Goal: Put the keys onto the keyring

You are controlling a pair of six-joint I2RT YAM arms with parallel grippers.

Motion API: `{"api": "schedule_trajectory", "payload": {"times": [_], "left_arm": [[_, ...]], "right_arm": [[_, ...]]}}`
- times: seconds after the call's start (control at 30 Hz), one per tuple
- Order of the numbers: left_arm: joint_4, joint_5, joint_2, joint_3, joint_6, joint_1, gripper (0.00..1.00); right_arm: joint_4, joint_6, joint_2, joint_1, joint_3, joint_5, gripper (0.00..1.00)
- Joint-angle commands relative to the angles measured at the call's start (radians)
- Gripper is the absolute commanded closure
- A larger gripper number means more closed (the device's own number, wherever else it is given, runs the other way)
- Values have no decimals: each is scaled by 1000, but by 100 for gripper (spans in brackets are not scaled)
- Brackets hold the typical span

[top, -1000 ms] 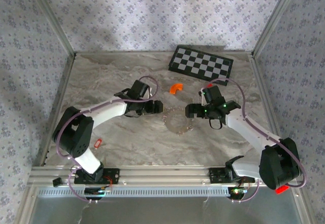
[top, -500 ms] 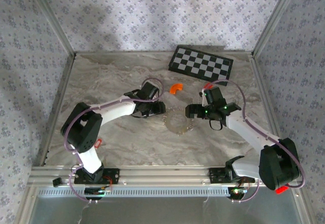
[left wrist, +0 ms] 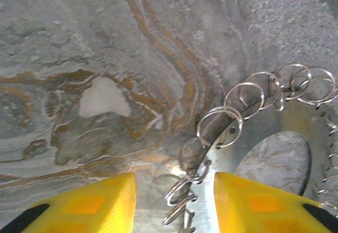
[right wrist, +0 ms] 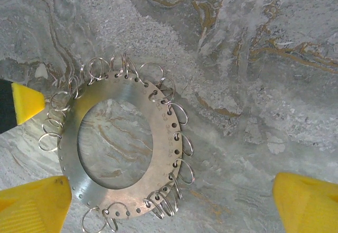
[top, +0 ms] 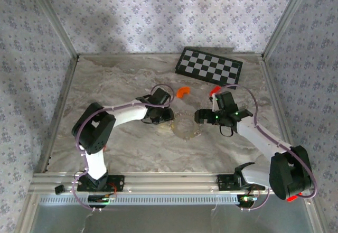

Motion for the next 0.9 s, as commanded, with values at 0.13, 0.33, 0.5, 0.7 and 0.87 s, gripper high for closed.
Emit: {"api": "schedule_trajectory", "payload": {"times": [0.13,0.33,0.5,0.7,0.87], "left_arm": [[27,16,49,41,-34,-27,62],[29,12,67,51,-38,-30,67],[27,5,63,55,-37,-29,64],[-110,-114,-99,-16,22,14,35],[-258,-192,-279,-148,31,83,32]], "right_arm": [[12,-29,-18,-33,-25,-36,1],[14,-32,-25,-52,-36,-46,0],[17,-32,-34,-61,-41,-53,1],[48,-21,-37,-61,-53,-71,1],[79,-11,-23,-54,-56,-92,1]]}}
